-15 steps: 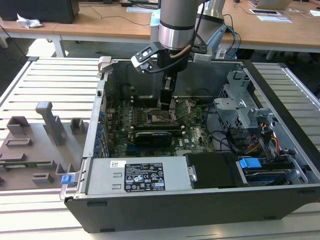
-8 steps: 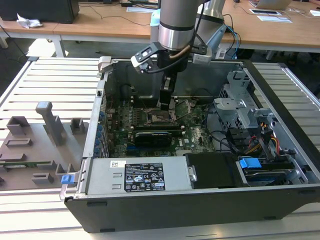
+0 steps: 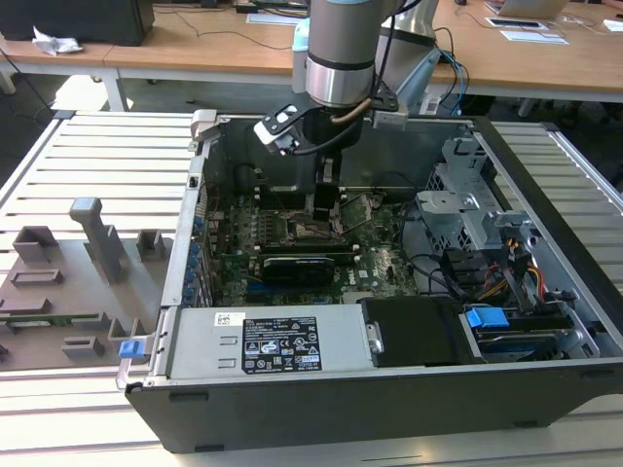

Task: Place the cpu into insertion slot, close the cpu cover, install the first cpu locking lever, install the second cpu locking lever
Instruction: 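Place the cpu into insertion slot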

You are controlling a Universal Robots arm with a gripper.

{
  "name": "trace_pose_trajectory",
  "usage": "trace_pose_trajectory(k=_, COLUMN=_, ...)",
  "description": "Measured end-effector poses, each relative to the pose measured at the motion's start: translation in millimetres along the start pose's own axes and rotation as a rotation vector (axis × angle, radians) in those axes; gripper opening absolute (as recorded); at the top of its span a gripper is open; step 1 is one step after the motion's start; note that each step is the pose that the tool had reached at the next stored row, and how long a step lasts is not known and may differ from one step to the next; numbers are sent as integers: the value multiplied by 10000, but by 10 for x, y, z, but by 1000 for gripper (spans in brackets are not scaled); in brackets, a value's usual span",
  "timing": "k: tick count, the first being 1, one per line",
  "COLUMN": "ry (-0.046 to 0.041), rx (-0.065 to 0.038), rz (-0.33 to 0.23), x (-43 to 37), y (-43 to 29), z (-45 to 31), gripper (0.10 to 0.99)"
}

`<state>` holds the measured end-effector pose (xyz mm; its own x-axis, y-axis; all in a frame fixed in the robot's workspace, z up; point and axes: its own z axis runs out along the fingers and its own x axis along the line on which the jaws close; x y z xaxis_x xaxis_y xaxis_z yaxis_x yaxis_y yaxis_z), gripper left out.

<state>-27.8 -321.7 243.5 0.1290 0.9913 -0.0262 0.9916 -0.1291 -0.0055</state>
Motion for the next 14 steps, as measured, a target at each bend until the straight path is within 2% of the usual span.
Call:
trace_pose_trajectory(k=2, ry=16, rx=-6, rz=-305, x=-1, y=-22, z=56, gripper=545)
trace_pose_trajectory(k=6, ry=35, rx=-21, rz=-984, x=2, y=-29, z=123, gripper=545)
trace_pose_trajectory(k=10, ry=89, rx=-31, rz=-1299, x=6, y=-96, z=208, gripper=545)
trace_pose_trajectory(k=14, ry=91, rx=-37, rz=-1646, x=43, y=-104, z=259, gripper=545)
